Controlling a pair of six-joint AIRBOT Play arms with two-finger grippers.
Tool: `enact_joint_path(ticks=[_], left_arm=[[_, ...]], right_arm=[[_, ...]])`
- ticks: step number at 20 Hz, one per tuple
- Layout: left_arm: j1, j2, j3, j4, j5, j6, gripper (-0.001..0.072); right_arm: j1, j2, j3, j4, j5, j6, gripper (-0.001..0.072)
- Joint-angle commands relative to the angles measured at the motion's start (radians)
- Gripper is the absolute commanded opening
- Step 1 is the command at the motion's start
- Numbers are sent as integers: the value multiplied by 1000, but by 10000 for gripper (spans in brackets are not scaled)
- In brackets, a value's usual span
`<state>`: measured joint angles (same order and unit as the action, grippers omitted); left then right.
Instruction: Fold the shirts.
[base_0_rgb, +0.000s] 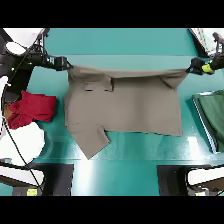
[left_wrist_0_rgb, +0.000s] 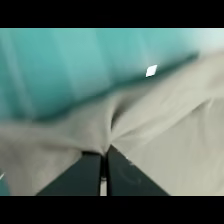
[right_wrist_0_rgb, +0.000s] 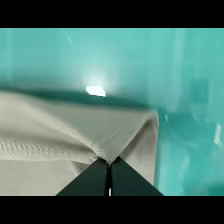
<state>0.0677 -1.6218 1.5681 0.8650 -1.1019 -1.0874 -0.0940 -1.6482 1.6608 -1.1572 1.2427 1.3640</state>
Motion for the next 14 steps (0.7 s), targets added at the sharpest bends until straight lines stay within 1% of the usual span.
enact_joint_path(ticks=[1, 3, 5, 6, 7, 8, 9, 10, 11, 12, 13, 14], left_arm=[[0, -4, -37, 161, -134, -7, 30], [0, -4, -97, 205, -116, -16, 31], [0, -5, -145, 206, -87, -16, 31], [0, -5, -157, 206, -85, -35, 32], [0, -5, -159, 206, -87, -72, 86], [0, -5, -159, 206, -92, -103, 379], [0, -5, -159, 208, -97, -126, 637], [0, -5, -158, 213, -102, -147, 669], [0, -5, -153, 220, -118, -158, 669], [6, 1, -145, 244, -148, -185, 668], [18, 19, -143, 264, -170, -203, 637], [34, 45, -145, 281, -192, -215, 560]], right_arm=[[43, 63, -164, -127, -21, -15, 10], [68, 90, -274, -125, -74, -14, 11], [93, 98, -347, -118, -108, -14, 12], [106, 98, -370, -117, -115, -13, 13], [111, 98, -387, -117, -125, -5, 13], [111, 98, -397, -112, -126, 18, 15], [110, 98, -397, -86, -121, 23, 52], [101, 99, -393, -60, -111, 23, 265], [90, 99, -377, -40, -78, 23, 421], [75, 104, -354, -27, -21, 23, 435], [60, 120, -340, -21, 29, 14, 434], [39, 152, -338, -22, 67, -10, 433]])
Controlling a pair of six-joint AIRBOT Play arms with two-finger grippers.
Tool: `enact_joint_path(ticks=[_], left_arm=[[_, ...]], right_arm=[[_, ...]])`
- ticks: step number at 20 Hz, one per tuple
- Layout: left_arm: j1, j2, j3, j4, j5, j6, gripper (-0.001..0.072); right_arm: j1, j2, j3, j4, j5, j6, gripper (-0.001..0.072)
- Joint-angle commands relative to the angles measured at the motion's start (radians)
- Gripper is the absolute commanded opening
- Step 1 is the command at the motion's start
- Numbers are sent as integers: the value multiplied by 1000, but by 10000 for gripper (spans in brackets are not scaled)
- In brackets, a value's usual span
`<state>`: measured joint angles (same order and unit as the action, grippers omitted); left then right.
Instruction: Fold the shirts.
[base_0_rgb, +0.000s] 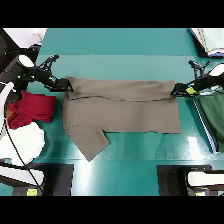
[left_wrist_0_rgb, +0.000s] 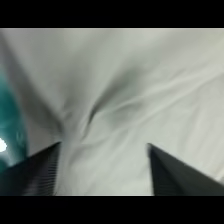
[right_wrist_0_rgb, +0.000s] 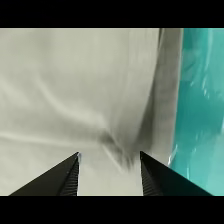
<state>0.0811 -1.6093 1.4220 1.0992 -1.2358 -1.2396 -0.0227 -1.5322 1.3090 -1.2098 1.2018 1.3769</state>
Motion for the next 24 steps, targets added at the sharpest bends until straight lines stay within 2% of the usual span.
enact_joint_path(ticks=[1, 5, 9, 12, 16, 24], left_arm=[[40, 70, -13, 53, -79, -70, 549], [62, 285, -238, 69, -107, -109, 549], [62, 545, -653, 37, -29, -177, 549], [62, 672, -872, -68, -27, -175, 549], [62, 695, -971, -121, -5, -174, 549], [62, 687, -1031, -227, 108, -134, 548]], right_arm=[[-56, 74, 6, 34, 130, -33, 433], [-136, 253, -96, 40, 177, -34, 433], [-163, 366, -209, 40, 112, -35, 433], [-157, 389, -238, 40, 104, -36, 433], [-127, 389, -236, 41, 89, -36, 433], [-131, 389, -236, 40, 80, -36, 432]])
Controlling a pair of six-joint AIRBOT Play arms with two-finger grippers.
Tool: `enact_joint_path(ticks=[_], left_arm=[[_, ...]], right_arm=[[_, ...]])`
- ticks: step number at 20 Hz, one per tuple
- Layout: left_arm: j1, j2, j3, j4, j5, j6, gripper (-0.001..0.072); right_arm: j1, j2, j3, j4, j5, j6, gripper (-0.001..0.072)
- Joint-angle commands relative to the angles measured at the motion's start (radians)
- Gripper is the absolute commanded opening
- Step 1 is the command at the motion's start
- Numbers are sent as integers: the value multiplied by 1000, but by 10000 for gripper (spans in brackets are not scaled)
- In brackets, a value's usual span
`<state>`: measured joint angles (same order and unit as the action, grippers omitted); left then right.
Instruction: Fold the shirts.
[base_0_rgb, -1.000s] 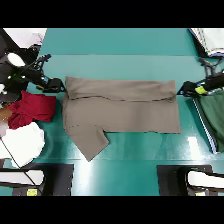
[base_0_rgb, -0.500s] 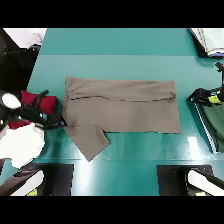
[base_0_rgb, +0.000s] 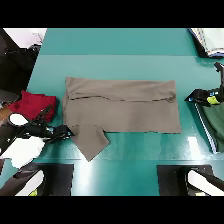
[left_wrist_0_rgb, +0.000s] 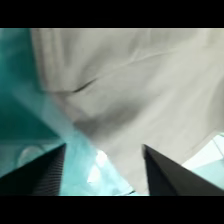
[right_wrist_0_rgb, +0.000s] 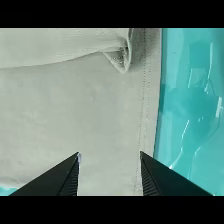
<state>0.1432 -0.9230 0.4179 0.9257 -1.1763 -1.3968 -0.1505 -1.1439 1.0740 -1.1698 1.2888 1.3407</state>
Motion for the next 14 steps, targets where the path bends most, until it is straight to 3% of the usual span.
enact_joint_path(ticks=[1, 3, 4, 5, 8, 14], left_arm=[[0, 0, -34, -74, 67, 31, 548], [0, 0, -36, -97, 89, 40, 547], [0, 0, -36, -98, 88, 43, 507], [0, 0, -36, -97, 92, 47, 334], [0, 0, -36, -121, 110, 65, 42], [0, 10, 13, -149, 33, 134, 30]], right_arm=[[-3, 1, -1, 0, -7, 0, 432], [-3, 1, -1, 1, -7, 0, 432], [-3, 1, -1, 1, -6, 0, 432], [-3, 1, -1, 1, -6, 0, 432], [-3, 1, -1, 0, 6, 1, 431], [-31, 37, -115, -94, 124, -7, 431]])
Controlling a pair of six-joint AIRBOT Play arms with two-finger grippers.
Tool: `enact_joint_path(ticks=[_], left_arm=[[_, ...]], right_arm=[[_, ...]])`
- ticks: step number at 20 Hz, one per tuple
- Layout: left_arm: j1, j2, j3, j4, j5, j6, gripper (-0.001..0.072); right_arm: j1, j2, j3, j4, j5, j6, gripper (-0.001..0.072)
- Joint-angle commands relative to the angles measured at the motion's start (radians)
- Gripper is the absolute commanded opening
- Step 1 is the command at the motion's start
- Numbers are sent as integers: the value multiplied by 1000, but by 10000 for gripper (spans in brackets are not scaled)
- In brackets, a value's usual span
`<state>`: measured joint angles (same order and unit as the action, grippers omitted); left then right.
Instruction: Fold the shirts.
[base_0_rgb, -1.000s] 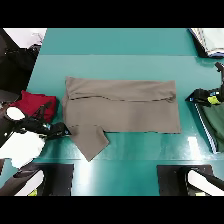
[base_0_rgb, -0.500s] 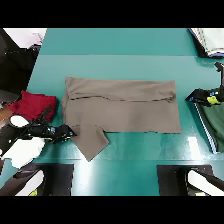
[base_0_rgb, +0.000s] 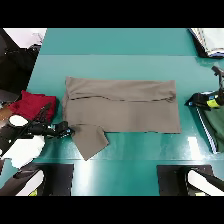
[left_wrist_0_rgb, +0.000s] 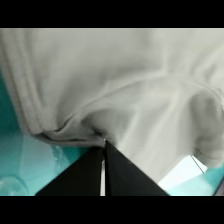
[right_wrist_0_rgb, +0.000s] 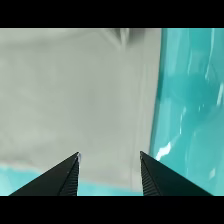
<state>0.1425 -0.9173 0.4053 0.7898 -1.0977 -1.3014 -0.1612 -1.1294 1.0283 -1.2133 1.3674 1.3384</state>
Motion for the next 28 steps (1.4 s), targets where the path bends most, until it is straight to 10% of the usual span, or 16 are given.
enact_joint_path(ticks=[1, 11, 15, 19, 28], left_arm=[[1, 4, 43, -13, -66, 50, 30], [1, 4, 91, -12, -81, 54, 30], [1, 4, 91, -12, -81, 54, 31], [1, 4, 91, -12, -80, 54, 30], [1, 13, 257, 110, -285, 44, 28]], right_arm=[[-54, 33, -114, -43, 39, -7, 431], [-293, -117, -394, 203, -15, -152, 444], [-274, -108, -374, 199, -46, -151, 323], [-227, -66, -375, 191, -67, -152, 23], [-178, 151, -374, -45, 113, -100, 10]])
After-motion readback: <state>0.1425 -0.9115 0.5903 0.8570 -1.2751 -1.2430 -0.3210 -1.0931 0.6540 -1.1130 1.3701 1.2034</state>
